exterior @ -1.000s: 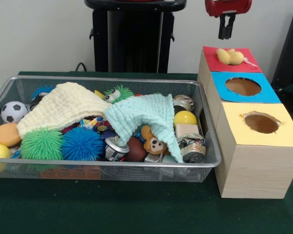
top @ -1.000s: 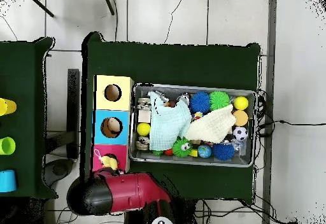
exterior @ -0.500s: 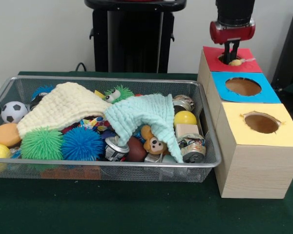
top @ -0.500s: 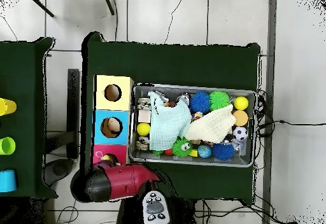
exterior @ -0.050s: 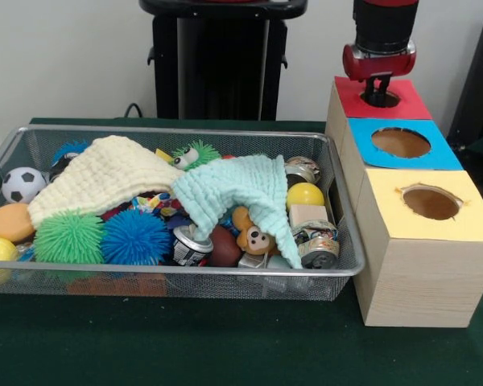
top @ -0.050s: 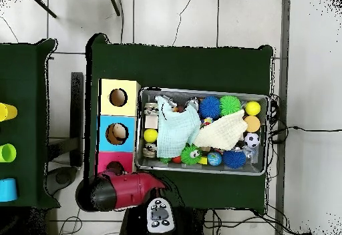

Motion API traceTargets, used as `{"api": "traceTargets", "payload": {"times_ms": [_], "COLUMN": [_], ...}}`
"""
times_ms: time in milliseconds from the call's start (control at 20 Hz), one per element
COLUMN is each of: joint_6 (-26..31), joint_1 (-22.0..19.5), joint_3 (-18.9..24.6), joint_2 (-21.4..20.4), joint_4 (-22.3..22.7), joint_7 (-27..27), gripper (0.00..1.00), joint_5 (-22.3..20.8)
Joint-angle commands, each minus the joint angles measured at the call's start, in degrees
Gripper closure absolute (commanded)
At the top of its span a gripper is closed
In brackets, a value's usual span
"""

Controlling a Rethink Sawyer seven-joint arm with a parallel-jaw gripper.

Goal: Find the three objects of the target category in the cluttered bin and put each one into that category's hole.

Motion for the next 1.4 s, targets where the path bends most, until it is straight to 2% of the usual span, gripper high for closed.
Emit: {"api": "traceTargets", "payload": {"times_ms": [50,350,700,1000,1400], "joint_6": [5.4,11.7,14.4,15.9,13.4], "joint_1": [-0.4,-0.9,-2.7,-4.4,-7.2], "joint_3": [0.1,0.5,2.1,1.8,0.8], "joint_2": [-2.6,-7.4,-9.8,-9.4,-5.7], "joint_4": [-5.1,-4.6,-4.2,-6.6,-12.4], "joint_7": [5.7,5.2,5.0,4.1,3.0], "gripper": [1.00,1.00,1.00,1.00,1.00], "joint_5": [-0.3,0.7,1.4,0.7,-1.3]}}
